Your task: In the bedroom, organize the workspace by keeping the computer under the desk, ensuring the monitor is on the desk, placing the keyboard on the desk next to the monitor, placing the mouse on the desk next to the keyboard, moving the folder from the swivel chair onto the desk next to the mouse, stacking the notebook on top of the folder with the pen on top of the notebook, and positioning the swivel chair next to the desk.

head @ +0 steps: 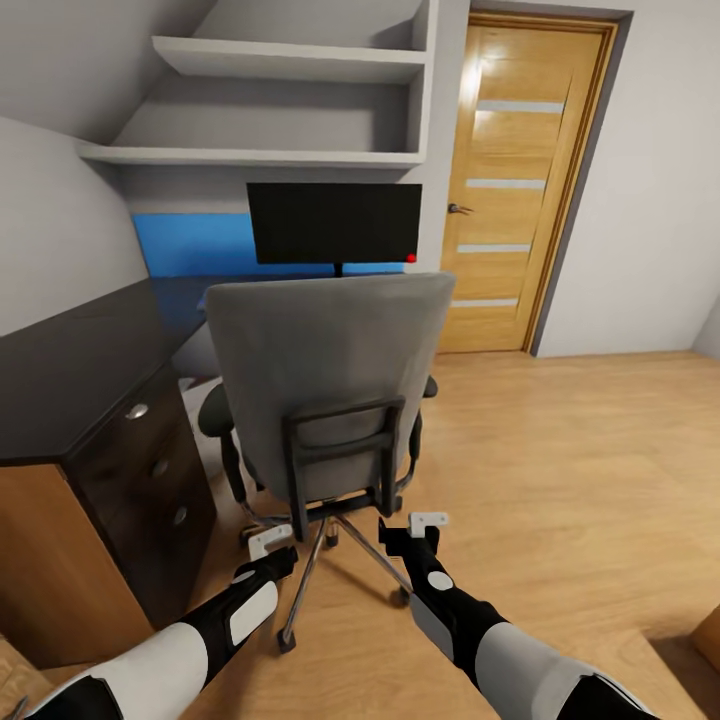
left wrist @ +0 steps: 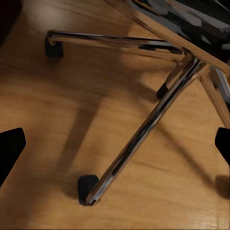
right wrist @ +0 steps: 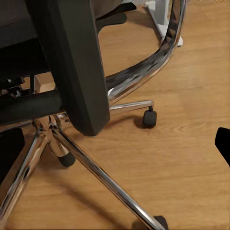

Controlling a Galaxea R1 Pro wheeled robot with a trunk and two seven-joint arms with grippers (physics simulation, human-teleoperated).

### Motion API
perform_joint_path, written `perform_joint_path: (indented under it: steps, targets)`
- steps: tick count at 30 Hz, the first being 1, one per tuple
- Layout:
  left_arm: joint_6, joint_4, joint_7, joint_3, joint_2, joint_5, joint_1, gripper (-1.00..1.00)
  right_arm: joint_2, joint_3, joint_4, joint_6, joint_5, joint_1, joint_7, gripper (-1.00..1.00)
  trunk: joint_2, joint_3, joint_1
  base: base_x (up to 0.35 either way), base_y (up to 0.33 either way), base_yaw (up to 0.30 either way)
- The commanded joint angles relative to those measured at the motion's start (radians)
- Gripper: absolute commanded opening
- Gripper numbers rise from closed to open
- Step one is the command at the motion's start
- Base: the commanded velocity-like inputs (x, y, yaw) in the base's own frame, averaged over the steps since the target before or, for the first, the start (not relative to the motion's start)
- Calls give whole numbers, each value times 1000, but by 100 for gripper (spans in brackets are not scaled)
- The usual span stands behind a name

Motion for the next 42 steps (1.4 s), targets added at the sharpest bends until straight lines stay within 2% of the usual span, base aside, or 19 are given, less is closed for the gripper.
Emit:
perform_joint_path:
  steps: [1, 42]
  targets:
    - [-5, -3, 1, -8, 0, -4, -2, 100, 0, 9, 0, -4, -7, -1, -6, 100, 0, -1, 0, 329, 14, 1]
    - [-4, -1, 1, -6, 2, -2, -2, 100, -2, 9, 0, -2, -6, -1, -5, 100, 0, -1, 0, 328, 1, 4]
